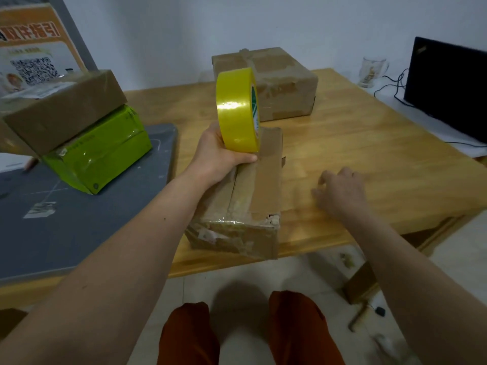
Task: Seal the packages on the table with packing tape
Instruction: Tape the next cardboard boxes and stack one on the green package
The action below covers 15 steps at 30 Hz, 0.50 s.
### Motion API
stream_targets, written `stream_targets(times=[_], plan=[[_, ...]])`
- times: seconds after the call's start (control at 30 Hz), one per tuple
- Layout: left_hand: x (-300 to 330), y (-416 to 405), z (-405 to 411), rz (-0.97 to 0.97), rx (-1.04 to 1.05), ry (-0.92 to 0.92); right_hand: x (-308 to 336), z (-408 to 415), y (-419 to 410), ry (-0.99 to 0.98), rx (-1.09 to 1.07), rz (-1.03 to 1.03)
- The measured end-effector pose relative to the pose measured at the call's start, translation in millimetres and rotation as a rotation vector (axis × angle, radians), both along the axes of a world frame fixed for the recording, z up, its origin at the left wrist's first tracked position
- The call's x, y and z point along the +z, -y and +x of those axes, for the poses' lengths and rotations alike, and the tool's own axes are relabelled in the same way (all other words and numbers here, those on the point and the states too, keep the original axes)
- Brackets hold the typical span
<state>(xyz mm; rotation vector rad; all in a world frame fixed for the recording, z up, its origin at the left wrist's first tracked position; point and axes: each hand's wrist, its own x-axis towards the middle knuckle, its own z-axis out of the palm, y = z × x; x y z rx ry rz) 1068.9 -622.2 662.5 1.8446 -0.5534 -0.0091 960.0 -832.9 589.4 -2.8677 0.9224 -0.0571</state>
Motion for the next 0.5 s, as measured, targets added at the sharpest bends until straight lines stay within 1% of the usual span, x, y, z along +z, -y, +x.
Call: stream_targets(times=[0.07,0.1,0.2,0.3,0.37,0.4,0.5], plan=[[0,1,-3,-0.018,0.006,0.014,-2,1,-6,0.121,0.126,0.096],[1,1,-5,-0.028,0.008,0.006,-3,0,-11,0.181,0.156,0.136],[2,3,-8,-0.056,0.012,-0.036,-1,-7,-20,0.337,0.090,0.227],[3,3,-10,-0.083,0.022,-0.075,4,-13,-21,0.346,-0.007,0.360],[4,3,-11,-0.107,-0.007,-0.091,12,-18,-15,0.418,-0.015,0.441],[4,3,-11,-0.114,-0.019,-0.098,18,-22,-12,0.470,0.015,0.435],[6,0,-13,-0.147,-0.034,-0.127,37,-37,-13,0.597,0.167,0.277]])
